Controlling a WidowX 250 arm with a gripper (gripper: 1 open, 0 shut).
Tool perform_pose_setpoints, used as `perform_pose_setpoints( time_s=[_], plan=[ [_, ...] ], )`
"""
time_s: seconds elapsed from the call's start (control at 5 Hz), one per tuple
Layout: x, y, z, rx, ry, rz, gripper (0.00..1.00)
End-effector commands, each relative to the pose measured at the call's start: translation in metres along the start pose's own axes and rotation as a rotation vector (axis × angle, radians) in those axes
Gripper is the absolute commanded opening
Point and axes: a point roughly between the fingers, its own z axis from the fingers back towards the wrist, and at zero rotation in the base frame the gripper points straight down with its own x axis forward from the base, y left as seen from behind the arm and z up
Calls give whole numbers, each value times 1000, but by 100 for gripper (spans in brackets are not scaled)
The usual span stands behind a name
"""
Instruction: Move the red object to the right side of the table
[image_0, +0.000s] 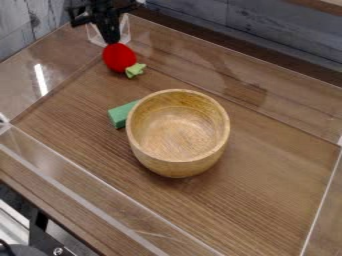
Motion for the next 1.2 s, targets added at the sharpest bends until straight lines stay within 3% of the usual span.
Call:
perform_pose_setpoints(
  time_s=[0.0,0.2,0.8,1.0],
  plan=[
    [-20,-18,53,-55,-81,-64,0],
    [-29,-24,54,-54,-70,-87,0],
    [-16,-26,36,-43,-58,-76,0],
    [-7,-27,27,-36,-52,-69,100]
  ],
)
